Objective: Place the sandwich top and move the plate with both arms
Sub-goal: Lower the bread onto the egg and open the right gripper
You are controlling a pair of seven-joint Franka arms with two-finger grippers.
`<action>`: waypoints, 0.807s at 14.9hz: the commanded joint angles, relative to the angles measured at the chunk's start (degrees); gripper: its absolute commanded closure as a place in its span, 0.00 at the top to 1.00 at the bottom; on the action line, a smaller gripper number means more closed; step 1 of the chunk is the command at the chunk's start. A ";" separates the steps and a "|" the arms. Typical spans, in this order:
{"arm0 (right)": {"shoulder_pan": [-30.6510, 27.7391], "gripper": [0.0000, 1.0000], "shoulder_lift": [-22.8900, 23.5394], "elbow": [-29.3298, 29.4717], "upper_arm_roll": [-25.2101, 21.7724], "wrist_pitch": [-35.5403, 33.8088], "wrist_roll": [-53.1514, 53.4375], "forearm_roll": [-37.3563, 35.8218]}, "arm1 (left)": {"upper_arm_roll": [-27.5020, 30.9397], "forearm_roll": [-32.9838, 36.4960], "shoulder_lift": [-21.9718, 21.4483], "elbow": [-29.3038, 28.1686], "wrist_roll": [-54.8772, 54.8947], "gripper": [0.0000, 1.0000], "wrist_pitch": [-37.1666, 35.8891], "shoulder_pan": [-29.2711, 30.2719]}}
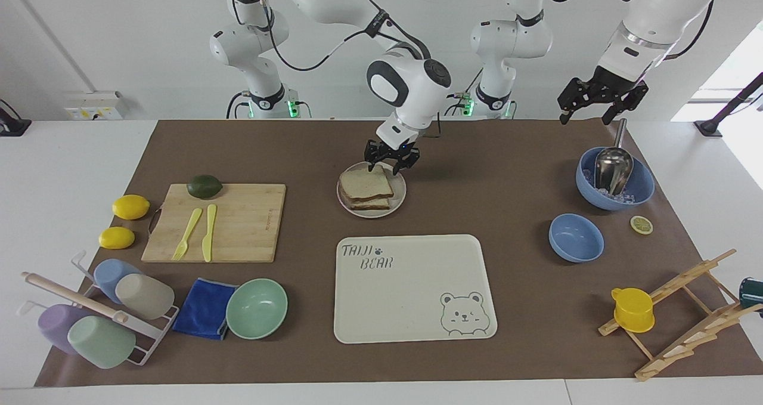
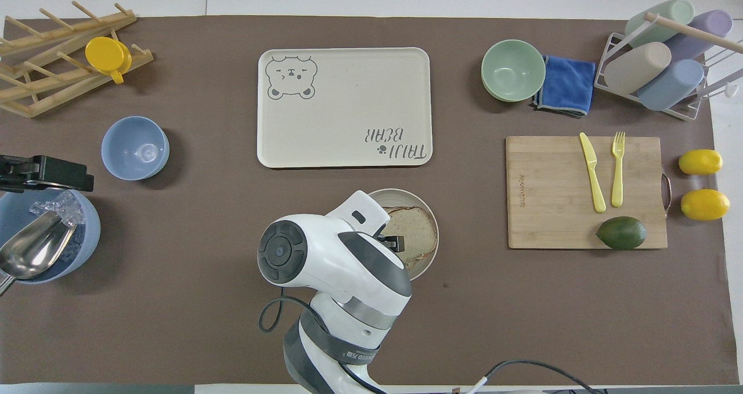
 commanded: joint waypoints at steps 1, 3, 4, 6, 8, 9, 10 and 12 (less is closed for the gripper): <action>-5.05 1.00 -4.14 1.58 0.47 -1.09 -3.21 4.28 | -0.45 0.17 -0.67 -0.08 -1.42 1.00 0.74 0.74; -11.10 1.00 -8.53 1.84 0.39 -3.89 -10.67 7.35 | -0.53 0.08 -0.76 -1.30 -3.87 1.00 3.02 0.40; -15.13 1.00 -10.38 2.37 0.39 -5.47 -15.23 8.59 | -0.88 -0.01 -1.19 -2.70 -5.28 1.00 4.08 -0.30; -22.78 1.00 -14.60 4.21 0.04 -10.04 -25.17 13.14 | -1.15 -1.31 -1.55 -5.86 -8.62 1.00 7.41 -2.93; -30.52 1.00 -19.17 4.39 -0.05 -12.95 -28.80 14.13 | -1.06 -2.38 -1.20 -8.85 -11.08 1.00 10.83 -6.18; -33.08 1.00 -20.58 4.48 -0.05 -15.22 -30.03 14.14 | -1.15 -2.47 -1.46 -11.48 -12.14 1.00 13.64 -7.76; -34.50 1.00 -21.55 4.39 -0.14 -17.25 -30.91 14.14 | -1.15 -2.73 -1.38 -13.85 -13.02 1.00 16.28 -9.43; -35.56 1.00 -21.92 4.31 -0.66 -20.07 -31.62 14.14 | -1.15 -4.22 -0.06 -17.63 -16.43 1.00 21.72 -13.47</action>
